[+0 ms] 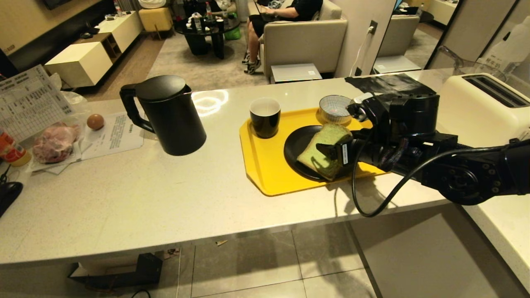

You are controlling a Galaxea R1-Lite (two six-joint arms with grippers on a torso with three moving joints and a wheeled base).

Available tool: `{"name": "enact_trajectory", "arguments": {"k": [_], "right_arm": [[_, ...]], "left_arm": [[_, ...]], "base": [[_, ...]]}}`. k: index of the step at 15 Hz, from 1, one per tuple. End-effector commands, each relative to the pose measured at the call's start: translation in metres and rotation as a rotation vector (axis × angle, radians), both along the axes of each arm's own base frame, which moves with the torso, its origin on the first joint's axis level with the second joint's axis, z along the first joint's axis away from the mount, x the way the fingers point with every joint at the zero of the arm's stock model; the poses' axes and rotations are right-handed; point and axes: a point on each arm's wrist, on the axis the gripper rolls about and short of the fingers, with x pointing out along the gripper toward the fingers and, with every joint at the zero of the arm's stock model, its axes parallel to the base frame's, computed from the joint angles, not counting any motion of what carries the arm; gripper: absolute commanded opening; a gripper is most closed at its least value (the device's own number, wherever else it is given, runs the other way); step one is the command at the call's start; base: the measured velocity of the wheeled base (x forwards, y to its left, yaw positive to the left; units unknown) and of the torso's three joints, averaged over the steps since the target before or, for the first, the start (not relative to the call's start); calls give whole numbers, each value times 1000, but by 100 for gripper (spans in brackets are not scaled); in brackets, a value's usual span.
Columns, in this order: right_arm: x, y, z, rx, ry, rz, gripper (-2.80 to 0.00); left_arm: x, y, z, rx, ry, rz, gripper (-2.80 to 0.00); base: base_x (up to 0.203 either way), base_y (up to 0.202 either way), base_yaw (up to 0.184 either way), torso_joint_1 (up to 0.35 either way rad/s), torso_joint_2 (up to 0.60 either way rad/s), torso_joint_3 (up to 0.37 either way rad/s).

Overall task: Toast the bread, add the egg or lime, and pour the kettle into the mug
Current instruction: Put the baked bread on a plate

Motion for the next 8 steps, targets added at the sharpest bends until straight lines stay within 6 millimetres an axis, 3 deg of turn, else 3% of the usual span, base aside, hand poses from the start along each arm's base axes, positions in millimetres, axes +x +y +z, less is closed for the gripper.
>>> {"name": "enact_trajectory", "arguments": {"k": [1, 8], "right_arm": [[5, 2, -9, -13, 16, -4, 0], [24, -8, -9, -47, -45, -108, 0]], "left_arm": [[0, 0, 0, -1, -1, 0, -280], [0, 0, 0, 0, 0, 2, -280]], "base": [[0, 0, 0, 0, 0, 0], [0, 0, 0, 0, 0, 0]]}}
